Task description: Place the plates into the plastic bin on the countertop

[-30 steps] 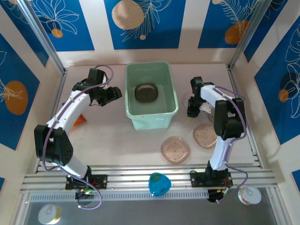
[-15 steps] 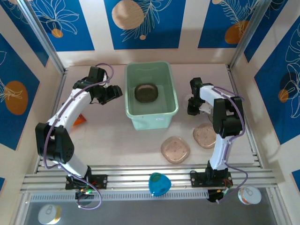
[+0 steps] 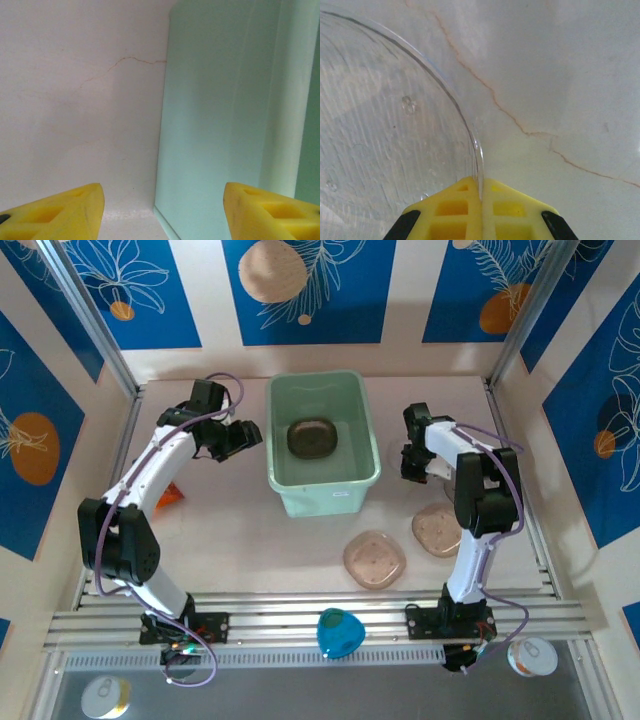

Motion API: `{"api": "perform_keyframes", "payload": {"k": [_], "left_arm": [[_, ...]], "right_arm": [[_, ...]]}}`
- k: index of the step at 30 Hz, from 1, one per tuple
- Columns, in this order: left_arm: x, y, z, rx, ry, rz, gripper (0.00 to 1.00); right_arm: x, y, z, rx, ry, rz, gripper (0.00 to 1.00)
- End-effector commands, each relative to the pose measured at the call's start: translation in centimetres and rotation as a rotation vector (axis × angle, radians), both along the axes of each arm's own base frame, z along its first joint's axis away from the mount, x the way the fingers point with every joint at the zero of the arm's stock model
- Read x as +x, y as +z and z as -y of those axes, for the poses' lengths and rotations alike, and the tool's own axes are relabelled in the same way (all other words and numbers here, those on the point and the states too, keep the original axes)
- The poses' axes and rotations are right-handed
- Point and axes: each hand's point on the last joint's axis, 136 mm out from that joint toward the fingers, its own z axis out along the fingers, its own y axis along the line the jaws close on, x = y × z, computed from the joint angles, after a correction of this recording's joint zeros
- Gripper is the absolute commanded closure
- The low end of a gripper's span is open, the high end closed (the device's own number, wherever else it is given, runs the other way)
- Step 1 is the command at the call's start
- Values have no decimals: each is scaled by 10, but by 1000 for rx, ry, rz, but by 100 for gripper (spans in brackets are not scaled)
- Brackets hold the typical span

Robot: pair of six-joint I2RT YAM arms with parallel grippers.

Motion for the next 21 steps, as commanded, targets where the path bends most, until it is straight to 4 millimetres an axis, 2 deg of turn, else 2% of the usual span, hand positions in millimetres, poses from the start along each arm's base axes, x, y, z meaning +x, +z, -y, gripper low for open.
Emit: {"api": "perform_keyframes", "payload": {"k": [1, 14, 21], "left_arm": [[-4, 6, 6, 4, -32, -3, 36], [-14, 16, 10, -29, -46, 46, 36], [-23, 21, 12, -53, -59, 80, 36]], "right_arm": [[-18, 16, 9, -60, -8, -11, 100], [-17, 81, 10, -83, 30, 161, 100], [-17, 126, 4, -87, 63, 279, 100]]}}
